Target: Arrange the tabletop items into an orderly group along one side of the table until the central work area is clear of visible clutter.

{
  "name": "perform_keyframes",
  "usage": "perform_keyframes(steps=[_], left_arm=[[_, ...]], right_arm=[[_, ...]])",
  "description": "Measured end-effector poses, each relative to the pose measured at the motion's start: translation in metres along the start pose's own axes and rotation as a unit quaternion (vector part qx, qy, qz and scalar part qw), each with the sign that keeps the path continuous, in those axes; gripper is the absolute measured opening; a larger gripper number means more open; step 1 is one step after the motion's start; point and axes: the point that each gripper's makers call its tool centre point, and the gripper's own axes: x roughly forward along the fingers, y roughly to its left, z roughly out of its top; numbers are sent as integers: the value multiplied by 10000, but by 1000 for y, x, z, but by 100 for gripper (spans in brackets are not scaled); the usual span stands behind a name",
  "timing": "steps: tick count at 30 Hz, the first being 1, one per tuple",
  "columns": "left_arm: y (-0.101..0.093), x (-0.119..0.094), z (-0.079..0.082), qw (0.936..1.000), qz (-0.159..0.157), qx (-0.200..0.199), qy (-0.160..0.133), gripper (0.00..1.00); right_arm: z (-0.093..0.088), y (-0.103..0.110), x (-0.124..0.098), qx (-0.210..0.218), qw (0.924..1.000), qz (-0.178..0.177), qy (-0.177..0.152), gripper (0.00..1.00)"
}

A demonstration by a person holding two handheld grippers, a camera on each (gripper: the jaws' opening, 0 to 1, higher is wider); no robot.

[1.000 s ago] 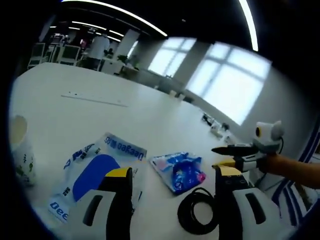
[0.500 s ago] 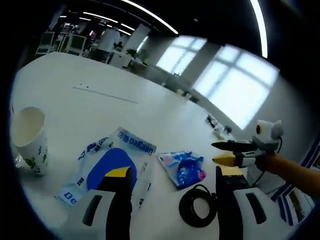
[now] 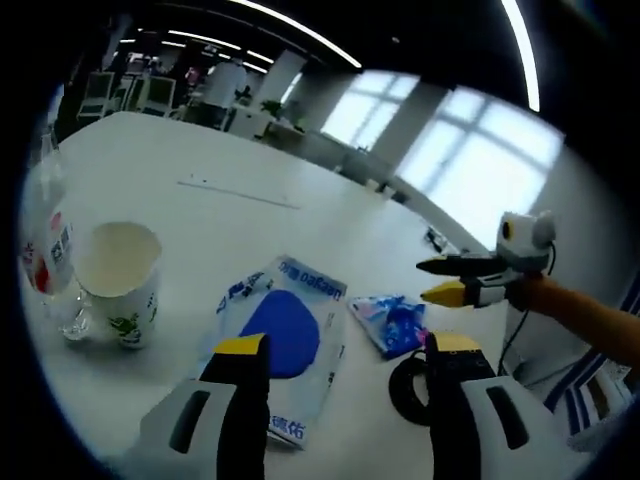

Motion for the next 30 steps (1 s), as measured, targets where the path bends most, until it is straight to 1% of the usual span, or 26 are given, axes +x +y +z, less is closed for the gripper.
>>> perform_keyframes(steps=[3, 7, 10, 15, 19, 24, 25, 30], left_arm=[[10, -9, 2, 9999, 86, 77, -19, 60], [26, -19, 3, 9997, 256, -47, -13, 59], [32, -25, 3, 9994, 334, -77, -17, 58], [41, -30, -1, 9990, 394, -219, 9, 54], [51, -31, -3, 9982, 494, -339, 27, 54], [54, -32, -7, 9976, 528, -439, 71, 52], [54, -32, -8, 9972, 526, -523, 67, 51], [58, -32, -21, 9961, 570, -653, 182, 49]], right_arm=[[7, 0, 10, -101, 9999, 127, 44, 52], [17, 7, 21, -243, 9993, 290, 72, 52], [22, 11, 30, -303, 9986, 411, 114, 51], [29, 12, 42, -397, 9977, 532, 141, 51], [36, 17, 45, -482, 9970, 596, 93, 50], [37, 19, 48, -545, 9964, 642, 136, 48], [37, 20, 50, -549, 9962, 656, 158, 48], [34, 18, 54, -542, 9958, 705, 235, 45]])
